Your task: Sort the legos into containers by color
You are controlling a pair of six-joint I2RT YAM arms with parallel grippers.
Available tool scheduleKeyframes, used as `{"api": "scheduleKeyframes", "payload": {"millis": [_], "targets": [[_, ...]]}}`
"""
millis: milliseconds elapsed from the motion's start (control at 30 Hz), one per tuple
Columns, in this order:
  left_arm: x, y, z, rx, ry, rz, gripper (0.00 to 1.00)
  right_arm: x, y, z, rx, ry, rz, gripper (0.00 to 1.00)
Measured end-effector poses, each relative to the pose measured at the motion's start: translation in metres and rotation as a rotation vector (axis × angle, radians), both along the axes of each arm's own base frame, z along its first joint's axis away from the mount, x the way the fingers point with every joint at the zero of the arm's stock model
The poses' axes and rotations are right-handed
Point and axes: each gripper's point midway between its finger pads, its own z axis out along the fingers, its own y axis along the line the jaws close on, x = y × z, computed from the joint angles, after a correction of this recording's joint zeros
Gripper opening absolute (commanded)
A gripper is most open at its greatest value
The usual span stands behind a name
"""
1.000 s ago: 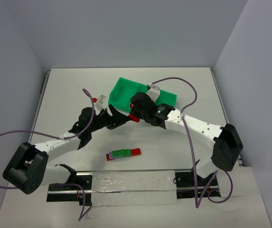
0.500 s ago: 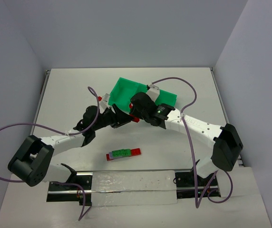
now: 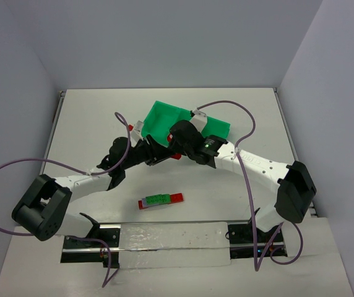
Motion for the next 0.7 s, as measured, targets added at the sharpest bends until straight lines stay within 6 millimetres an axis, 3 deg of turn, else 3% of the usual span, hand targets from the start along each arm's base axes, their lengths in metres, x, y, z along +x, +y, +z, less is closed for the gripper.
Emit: {"api": "scheduleKeyframes", "payload": {"millis": [100,133,167,333,533,700], "targets": [[0.001,0.000,0.000,0.000,-0.003,0.007,0.26,0.000,0.000,0.000,0.001,-0.003,0.003,0.58],[0.001,0.000,0.000,0.000,0.001,0.010,0.12,0.001,0.001,0.000,0.004,-0.005,0.004,0.66],[0.002,0.000,0.000,0.001,0.000,0.011,0.05,0.000,0.001,0.001,0.005,-0.007,0.006,0.74],[0.002,0.000,-0.001,0.003,0.002,0.015,0.00,-0.001,0.000,0.002,0.004,-0.012,0.020,0.98],[0.001,0.005,0.001,0.026,-0.009,0.029,0.00,0.000,-0.008,0.018,0.013,-0.040,0.032,0.99],[-0.005,0.011,0.004,0.097,-0.060,-0.020,0.00,-0.002,-0.031,0.050,0.018,-0.122,0.099,0.99]]}}
